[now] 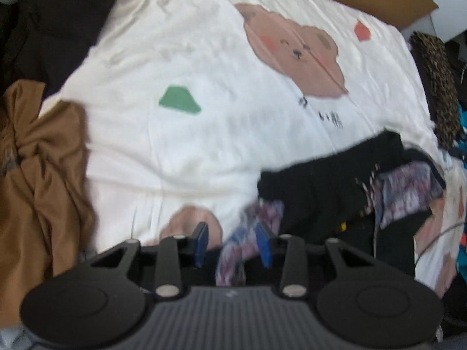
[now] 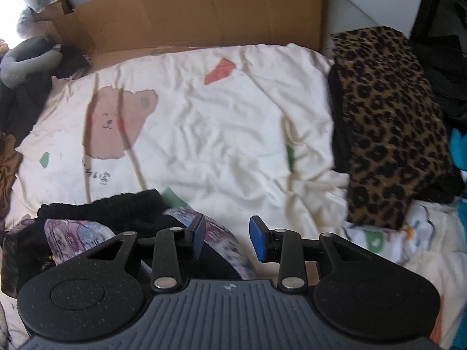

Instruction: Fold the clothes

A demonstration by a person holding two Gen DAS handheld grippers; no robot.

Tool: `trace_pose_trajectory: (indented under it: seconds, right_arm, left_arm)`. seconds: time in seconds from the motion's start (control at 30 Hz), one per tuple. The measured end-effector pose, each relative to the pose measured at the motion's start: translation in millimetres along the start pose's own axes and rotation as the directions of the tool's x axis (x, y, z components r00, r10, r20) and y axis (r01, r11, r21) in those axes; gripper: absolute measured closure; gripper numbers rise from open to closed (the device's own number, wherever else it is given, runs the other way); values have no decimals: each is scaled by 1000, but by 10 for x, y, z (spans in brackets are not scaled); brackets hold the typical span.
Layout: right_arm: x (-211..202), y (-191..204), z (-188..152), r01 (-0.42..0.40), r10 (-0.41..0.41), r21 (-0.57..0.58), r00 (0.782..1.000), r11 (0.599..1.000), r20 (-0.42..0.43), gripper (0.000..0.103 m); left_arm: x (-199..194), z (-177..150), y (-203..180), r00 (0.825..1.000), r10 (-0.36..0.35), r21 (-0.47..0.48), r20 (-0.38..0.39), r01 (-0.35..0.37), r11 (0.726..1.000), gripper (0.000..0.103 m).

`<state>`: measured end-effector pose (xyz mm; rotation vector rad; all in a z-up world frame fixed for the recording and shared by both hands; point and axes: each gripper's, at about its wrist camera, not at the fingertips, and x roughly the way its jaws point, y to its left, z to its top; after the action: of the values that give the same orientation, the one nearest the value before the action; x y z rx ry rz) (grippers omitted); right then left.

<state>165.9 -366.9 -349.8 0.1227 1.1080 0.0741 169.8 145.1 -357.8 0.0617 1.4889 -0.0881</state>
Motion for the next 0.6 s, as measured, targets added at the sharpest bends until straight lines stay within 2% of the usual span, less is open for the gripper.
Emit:
trace_pose_trajectory:
  seconds: [0.33, 0.5, 0.6]
  right_arm:
    - [336, 216, 139, -22, 22, -49, 1000, 999, 5, 63]
    - [513, 379, 344, -55, 57, -71, 998, 996, 23, 63]
    - [670, 509, 382, -83, 83, -103, 997, 991, -7, 63]
  left_arm:
    - [476, 80, 2, 999, 37, 30, -10, -37, 999, 65]
    - [639, 116, -24, 1000, 14, 34, -5, -14, 999, 65]
    - [722, 108, -37, 1000, -17, 36, -3, 17, 999, 65]
